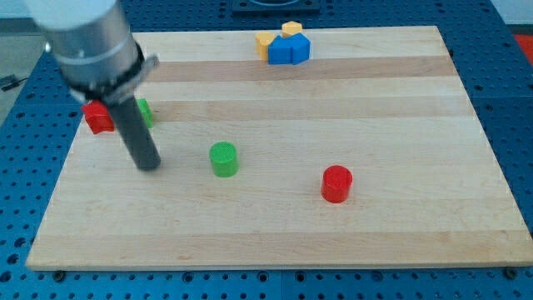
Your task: Push the green circle to the bottom of the green star
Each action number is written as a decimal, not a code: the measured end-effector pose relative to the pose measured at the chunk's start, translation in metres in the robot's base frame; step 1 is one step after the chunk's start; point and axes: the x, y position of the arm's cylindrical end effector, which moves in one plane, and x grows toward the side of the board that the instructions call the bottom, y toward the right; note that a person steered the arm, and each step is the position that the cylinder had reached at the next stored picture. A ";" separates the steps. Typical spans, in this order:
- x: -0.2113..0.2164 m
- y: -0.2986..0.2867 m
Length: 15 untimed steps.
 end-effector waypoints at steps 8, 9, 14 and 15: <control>-0.038 0.023; -0.049 0.006; 0.066 0.081; 0.086 0.202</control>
